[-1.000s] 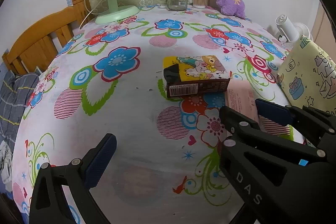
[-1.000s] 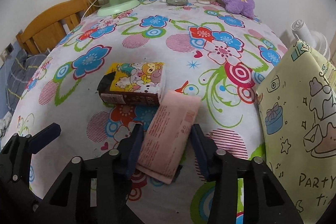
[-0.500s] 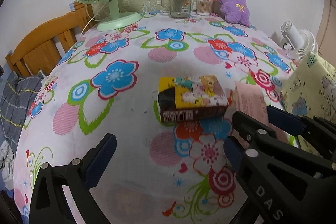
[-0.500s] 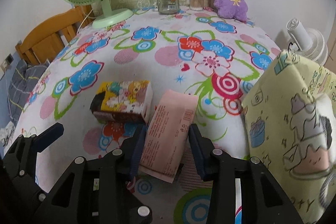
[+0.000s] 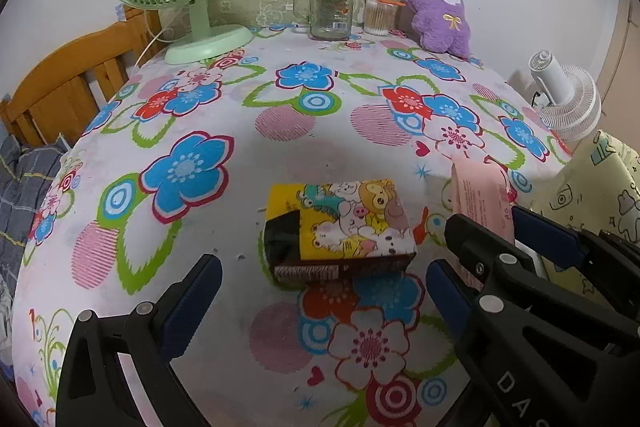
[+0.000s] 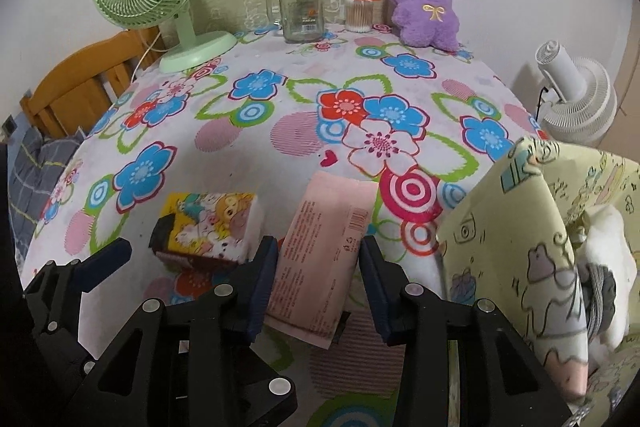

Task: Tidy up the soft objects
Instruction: 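Grasp the pink packet with the right tool while the left grasps the yellow snack box, then lift the pink packet and snack box and carry both over the yellow paper box, then lower the packet and snack box into the box and open both tools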

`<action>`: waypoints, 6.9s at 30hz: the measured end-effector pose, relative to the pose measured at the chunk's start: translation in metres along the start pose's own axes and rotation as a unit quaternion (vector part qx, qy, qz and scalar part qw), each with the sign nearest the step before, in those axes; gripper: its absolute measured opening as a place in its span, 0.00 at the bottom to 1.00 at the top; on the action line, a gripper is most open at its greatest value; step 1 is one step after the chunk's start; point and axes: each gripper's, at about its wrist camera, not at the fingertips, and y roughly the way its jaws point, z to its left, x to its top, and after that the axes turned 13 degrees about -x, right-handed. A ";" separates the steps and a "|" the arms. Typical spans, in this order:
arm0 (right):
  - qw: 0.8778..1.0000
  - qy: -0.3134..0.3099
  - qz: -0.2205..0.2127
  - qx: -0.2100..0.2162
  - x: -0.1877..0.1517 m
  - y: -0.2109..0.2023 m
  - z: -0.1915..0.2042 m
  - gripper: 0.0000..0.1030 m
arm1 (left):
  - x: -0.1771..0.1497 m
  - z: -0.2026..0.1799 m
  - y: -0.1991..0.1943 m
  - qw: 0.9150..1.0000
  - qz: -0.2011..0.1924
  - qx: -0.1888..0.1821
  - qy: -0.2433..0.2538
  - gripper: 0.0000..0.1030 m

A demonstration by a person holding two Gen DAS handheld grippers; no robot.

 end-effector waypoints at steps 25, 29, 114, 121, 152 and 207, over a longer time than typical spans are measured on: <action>1.000 0.000 0.016 -0.001 0.008 0.021 0.002 0.43 | 0.007 0.005 0.016 1.000 0.009 0.009 0.003 0.75; 1.000 -0.003 0.015 0.004 0.009 0.020 0.005 0.44 | 0.007 0.007 0.015 1.000 0.009 0.010 0.002 0.73; 0.989 -0.021 -0.128 0.068 -0.006 -0.169 -0.030 0.44 | -0.013 -0.054 -0.165 0.989 -0.134 0.064 -0.003 0.72; 0.989 -0.019 -0.132 0.065 -0.004 -0.171 -0.044 0.44 | -0.010 -0.066 -0.163 0.989 -0.137 0.052 -0.003 0.72; 0.990 0.030 -0.138 0.012 -0.002 -0.158 -0.144 0.44 | 0.011 -0.157 -0.127 0.990 -0.135 0.000 0.045 0.72; 0.995 0.084 -0.046 0.006 -0.015 -0.060 -0.223 0.51 | 0.007 -0.228 -0.033 0.992 -0.037 -0.063 0.107 0.91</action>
